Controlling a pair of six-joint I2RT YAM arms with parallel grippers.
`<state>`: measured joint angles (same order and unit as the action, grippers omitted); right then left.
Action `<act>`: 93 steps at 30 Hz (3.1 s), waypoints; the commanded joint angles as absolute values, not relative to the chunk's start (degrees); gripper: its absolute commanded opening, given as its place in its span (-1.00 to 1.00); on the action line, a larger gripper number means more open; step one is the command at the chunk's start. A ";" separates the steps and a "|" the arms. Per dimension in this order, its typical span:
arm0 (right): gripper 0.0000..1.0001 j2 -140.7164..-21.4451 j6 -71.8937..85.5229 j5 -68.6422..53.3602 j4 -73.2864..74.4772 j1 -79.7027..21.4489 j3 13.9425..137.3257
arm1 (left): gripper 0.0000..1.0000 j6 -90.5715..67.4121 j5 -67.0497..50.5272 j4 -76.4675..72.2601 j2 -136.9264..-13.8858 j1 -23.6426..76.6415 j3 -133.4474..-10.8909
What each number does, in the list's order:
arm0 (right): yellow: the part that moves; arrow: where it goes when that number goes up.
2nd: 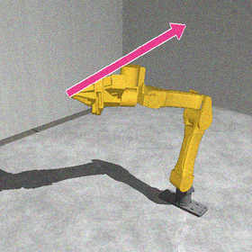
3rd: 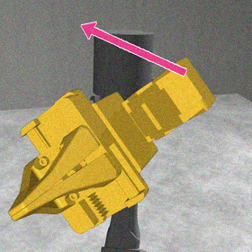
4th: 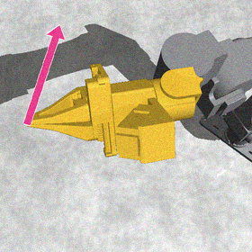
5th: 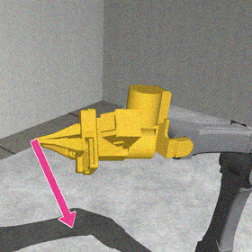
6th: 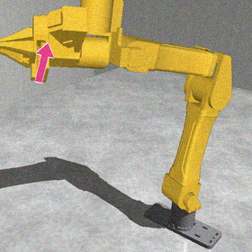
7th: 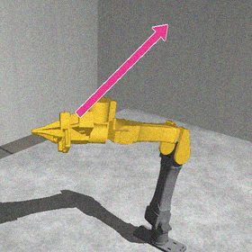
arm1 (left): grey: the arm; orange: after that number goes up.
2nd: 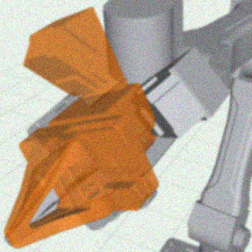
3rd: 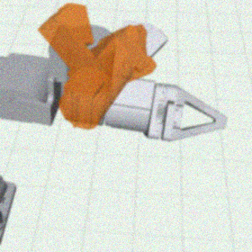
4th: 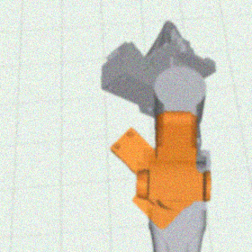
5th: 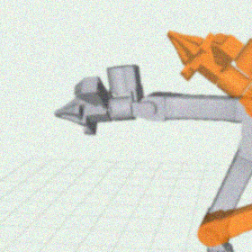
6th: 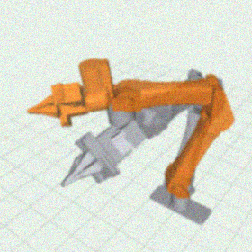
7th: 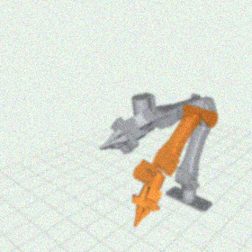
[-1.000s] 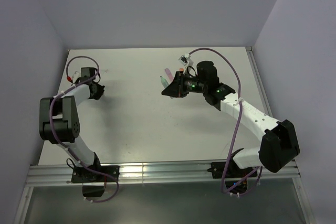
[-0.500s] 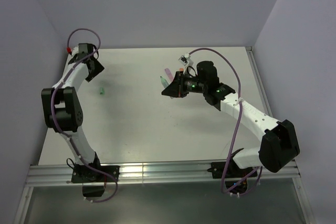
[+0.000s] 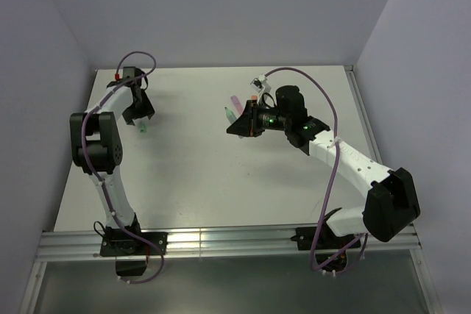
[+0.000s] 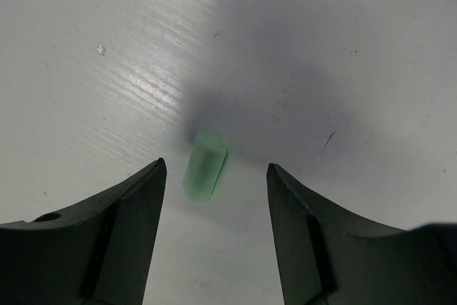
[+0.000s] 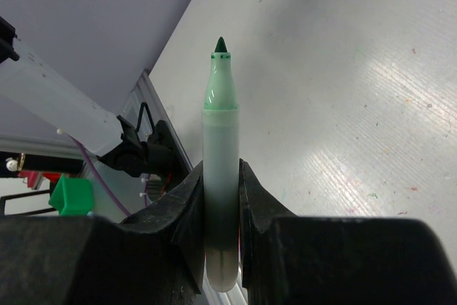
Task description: Insert the pens into the pen caps
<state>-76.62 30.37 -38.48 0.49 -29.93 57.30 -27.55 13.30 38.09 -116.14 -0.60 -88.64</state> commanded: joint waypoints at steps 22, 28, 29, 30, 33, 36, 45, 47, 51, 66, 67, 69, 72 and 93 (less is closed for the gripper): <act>-1.00 -76.20 29.44 -38.41 -0.44 -29.44 57.57 | -0.09 -25.05 13.97 40.78 -120.85 -0.62 -91.85; -1.00 -76.20 29.27 -38.32 -0.44 -29.44 57.66 | -0.29 -25.75 14.15 41.66 -121.90 -0.53 -91.50; -1.00 -76.20 29.18 -38.32 -0.44 -29.44 57.66 | -0.32 -25.93 14.15 41.49 -121.99 -0.53 -91.15; -1.00 -76.20 29.18 -38.32 -0.44 -29.44 57.74 | -0.38 -26.01 13.98 41.48 -122.17 -0.53 -90.97; -1.00 -76.20 29.09 -38.23 -0.44 -29.44 57.74 | -0.70 -26.45 13.01 41.48 -122.61 -0.53 -90.62; -1.00 -76.11 28.83 -38.41 -0.44 -29.44 57.83 | -0.99 -26.98 11.52 40.96 -121.82 -0.62 -90.09; -1.00 -77.17 27.95 -38.41 1.23 -29.44 58.62 | -0.99 -31.37 -4.65 34.63 -109.26 -0.53 -85.35; -1.00 -77.52 27.95 -38.58 1.06 -29.44 58.62 | -0.99 -32.43 -6.76 32.18 -106.19 -0.53 -83.16; -1.00 -78.75 28.12 -39.29 0.88 -29.62 58.97 | -0.99 -36.11 -10.89 27.86 -102.92 -0.61 -79.28; -1.00 -82.70 33.92 -49.22 -8.96 -33.48 61.17 | -0.99 -63.26 -40.42 -27.72 -85.43 2.02 -55.37; -1.00 -82.97 34.88 -49.65 -10.44 -34.18 61.61 | -0.99 -66.67 -42.08 -30.12 -84.82 2.46 -55.37; -1.00 -83.23 36.12 -49.66 -12.47 -34.45 61.70 | -0.99 -69.68 -43.06 -35.31 -84.47 2.99 -55.37; -1.00 -83.67 37.53 -49.31 -14.32 -35.07 63.54 | -0.99 -77.76 -45.52 -47.07 -85.08 3.60 -54.76; -1.00 -86.49 45.43 -50.09 -23.72 -36.30 68.65 | -0.99 -94.57 -46.85 -79.27 -86.84 10.19 -51.42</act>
<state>-87.64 43.27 -48.38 -17.43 -35.92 67.29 -94.32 -46.65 -71.90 -87.66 8.84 -51.96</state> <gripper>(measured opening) 0.245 0.269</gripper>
